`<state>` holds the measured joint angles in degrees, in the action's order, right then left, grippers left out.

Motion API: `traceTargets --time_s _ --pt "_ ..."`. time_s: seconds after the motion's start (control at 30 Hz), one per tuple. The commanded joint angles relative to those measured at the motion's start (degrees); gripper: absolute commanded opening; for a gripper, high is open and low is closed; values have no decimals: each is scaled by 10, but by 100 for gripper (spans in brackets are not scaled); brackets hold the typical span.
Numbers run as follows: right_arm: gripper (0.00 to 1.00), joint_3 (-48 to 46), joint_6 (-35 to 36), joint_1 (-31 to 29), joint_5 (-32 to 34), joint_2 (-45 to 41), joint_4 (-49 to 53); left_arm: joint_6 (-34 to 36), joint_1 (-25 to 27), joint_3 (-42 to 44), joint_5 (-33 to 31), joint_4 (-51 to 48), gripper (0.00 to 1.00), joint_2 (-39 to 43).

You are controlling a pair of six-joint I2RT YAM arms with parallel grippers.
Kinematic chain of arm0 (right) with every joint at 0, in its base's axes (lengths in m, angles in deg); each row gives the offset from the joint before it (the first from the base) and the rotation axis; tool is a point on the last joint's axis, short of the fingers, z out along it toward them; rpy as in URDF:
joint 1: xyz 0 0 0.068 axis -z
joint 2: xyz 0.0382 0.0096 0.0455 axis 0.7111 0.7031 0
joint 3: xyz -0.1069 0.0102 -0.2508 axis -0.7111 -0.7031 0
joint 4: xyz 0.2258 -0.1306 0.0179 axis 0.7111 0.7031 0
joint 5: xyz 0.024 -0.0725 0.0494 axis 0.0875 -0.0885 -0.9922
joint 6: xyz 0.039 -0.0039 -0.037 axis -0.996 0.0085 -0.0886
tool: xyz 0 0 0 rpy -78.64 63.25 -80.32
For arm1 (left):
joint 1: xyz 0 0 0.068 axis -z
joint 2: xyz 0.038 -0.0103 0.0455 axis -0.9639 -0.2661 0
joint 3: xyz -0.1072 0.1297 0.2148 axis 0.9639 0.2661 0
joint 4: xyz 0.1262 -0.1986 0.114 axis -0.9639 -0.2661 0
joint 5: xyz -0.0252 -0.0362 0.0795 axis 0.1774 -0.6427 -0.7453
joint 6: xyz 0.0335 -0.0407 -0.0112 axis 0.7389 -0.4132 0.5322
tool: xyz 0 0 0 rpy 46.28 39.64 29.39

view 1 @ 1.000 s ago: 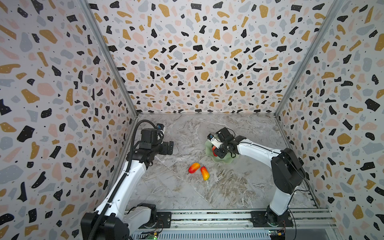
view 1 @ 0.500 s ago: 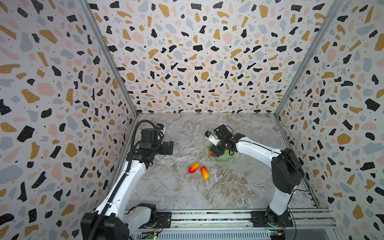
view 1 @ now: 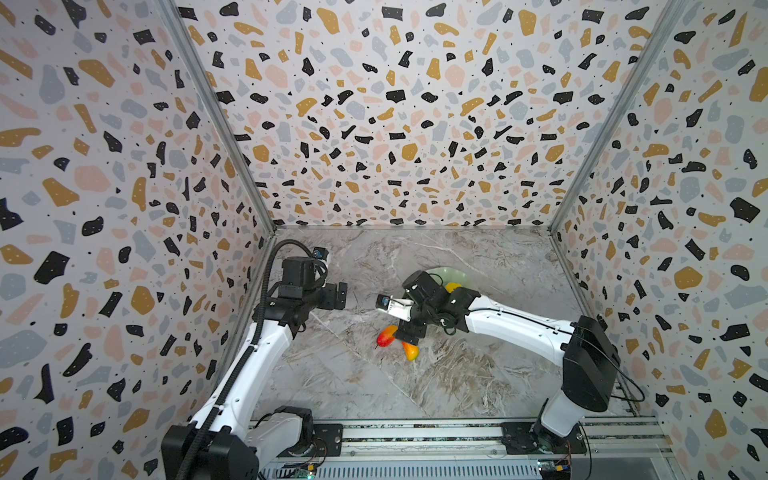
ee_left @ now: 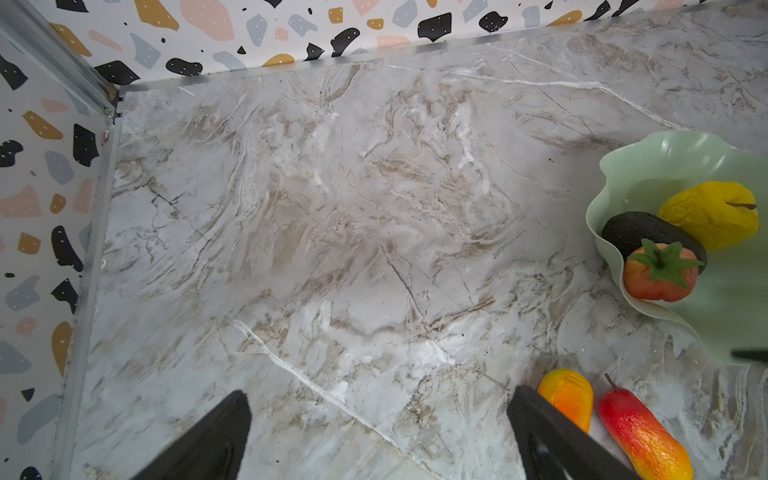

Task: Place and organize the fake fruits in the fruit bowl
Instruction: 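Move the right gripper back and grasp the small red-yellow pear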

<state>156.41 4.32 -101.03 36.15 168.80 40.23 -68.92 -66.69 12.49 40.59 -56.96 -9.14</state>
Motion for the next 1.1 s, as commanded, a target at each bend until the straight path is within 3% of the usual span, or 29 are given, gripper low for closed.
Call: traceTargets --time_s 0.0,0.3,0.57,0.73,0.93,1.07 --pt "97 -5 44 -2 -44 26 -6 6 -2 6 1 7 100 1" --pt "98 39 64 -18 -28 110 -14 5 -1 6 1 7 100 3" --pt "95 47 55 -20 33 145 -65 5 -2 7 1 6 100 4" --pt "86 49 44 -19 50 161 -77 6 -2 6 1 7 100 3" --pt "67 64 35 -16 41 176 -62 6 -2 6 1 6 100 4" --pt "62 68 34 -14 36 183 -60 5 -2 7 1 7 100 4"
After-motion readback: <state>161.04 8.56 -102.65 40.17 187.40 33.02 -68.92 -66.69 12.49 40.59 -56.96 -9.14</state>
